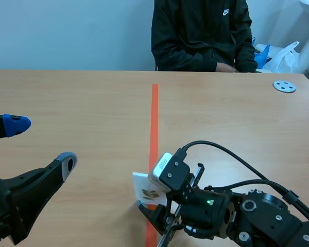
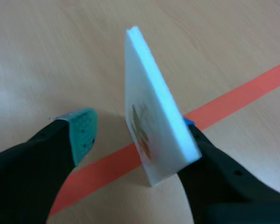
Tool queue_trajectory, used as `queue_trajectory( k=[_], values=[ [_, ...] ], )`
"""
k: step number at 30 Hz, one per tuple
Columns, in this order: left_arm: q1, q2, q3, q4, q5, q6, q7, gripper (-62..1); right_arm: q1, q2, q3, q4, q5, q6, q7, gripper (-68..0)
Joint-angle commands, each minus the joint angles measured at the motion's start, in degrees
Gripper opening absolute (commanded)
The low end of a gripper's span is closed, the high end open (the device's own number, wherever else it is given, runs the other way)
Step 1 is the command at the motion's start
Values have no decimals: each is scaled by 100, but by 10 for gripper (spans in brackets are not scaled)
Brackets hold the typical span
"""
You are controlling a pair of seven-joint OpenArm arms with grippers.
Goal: Sort the leaf by its shape. The table is split by an orange tape line. A compound leaf with several leaflets goes to the left side, a simple leaf with one blade goes to the right side. Return to the home posture when a red brick is placed on the table.
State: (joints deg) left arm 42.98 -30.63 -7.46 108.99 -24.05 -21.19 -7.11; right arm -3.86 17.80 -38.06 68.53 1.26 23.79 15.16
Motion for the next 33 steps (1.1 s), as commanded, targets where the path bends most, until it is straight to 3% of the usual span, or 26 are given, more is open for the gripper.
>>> queue_trajectory(
  k=[1,8,13,17,24,33],
  values=[
    [-33,11,35,74,-37,-13,-83,14,35,46,13,162,39,4,68,-446],
    [-33,11,35,74,-37,-13,-83,14,35,48,13,164,39,4,68,-572],
    [-33,11,35,74,-37,-13,-83,14,35,48,13,164,39,2,68,-590],
    [-33,11,35,74,-37,-13,-83,14,37,48,28,210,42,2,72,-657],
    [-33,11,35,74,-37,-13,-85,14,35,116,70,560,42,2,66,-662],
    [-33,11,35,74,-37,-13,-83,14,35,109,1056,835,238,4,-59,-662]
  ],
)
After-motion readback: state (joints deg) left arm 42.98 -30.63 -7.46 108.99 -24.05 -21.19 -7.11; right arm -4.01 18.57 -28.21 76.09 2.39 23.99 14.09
